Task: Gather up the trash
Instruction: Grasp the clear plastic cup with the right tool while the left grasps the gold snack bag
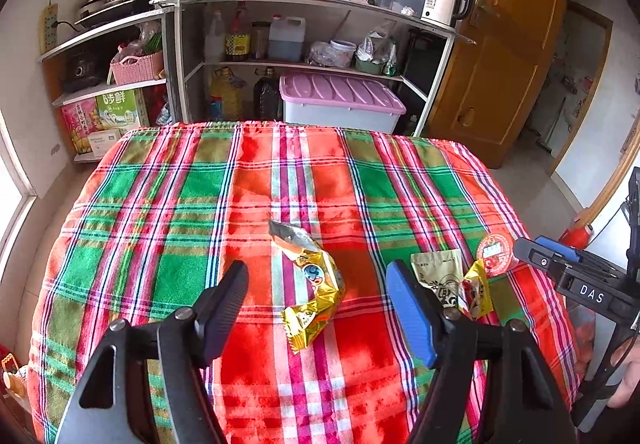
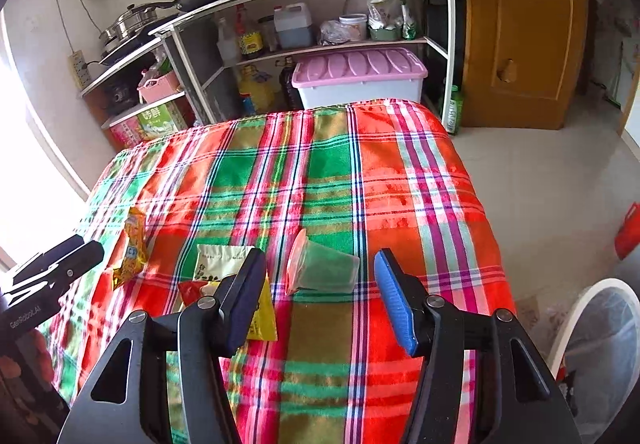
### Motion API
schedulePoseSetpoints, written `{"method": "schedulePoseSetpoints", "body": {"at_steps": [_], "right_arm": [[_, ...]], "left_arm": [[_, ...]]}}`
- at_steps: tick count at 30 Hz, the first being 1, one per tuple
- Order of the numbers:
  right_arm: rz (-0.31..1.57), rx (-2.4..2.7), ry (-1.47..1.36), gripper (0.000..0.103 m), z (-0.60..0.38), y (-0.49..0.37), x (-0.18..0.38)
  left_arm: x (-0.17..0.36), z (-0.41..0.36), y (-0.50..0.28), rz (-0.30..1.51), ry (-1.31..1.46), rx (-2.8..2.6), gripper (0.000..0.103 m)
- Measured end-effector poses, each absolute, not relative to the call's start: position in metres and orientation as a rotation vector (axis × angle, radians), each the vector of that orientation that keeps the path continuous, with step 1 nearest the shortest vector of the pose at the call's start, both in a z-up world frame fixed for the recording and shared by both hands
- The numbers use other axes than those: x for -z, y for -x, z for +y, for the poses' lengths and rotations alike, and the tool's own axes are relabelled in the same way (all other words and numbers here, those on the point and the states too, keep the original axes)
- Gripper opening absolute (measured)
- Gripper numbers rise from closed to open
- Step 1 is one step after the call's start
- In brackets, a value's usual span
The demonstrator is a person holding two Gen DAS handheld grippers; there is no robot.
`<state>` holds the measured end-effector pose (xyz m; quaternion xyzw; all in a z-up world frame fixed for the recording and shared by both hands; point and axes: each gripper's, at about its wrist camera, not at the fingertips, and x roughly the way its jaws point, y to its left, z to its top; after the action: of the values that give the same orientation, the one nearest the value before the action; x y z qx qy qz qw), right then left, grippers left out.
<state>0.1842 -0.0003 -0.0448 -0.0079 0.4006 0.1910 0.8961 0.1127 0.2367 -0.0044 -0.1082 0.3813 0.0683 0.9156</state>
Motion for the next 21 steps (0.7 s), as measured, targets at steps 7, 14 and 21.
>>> {"method": "schedulePoseSetpoints", "body": {"at_steps": [7,14,21], "right_arm": [[0.872,-0.381,0.052,0.058,0.010,-0.199,0.063],[0.919,-0.347,0.069,0.058,0.014,-0.207,0.081],[0.907,-0.348,0.082,0.058,0.016,-0.207,0.083]], "left_arm": [[0.022,0.238,-0.124,0.820,0.208,-0.150,0.073],[0.034,0.236,-0.130,0.846,0.199,-0.160,0.073],[0.036,0.236,-0.132,0.843,0.196,-0.147,0.063]]}}
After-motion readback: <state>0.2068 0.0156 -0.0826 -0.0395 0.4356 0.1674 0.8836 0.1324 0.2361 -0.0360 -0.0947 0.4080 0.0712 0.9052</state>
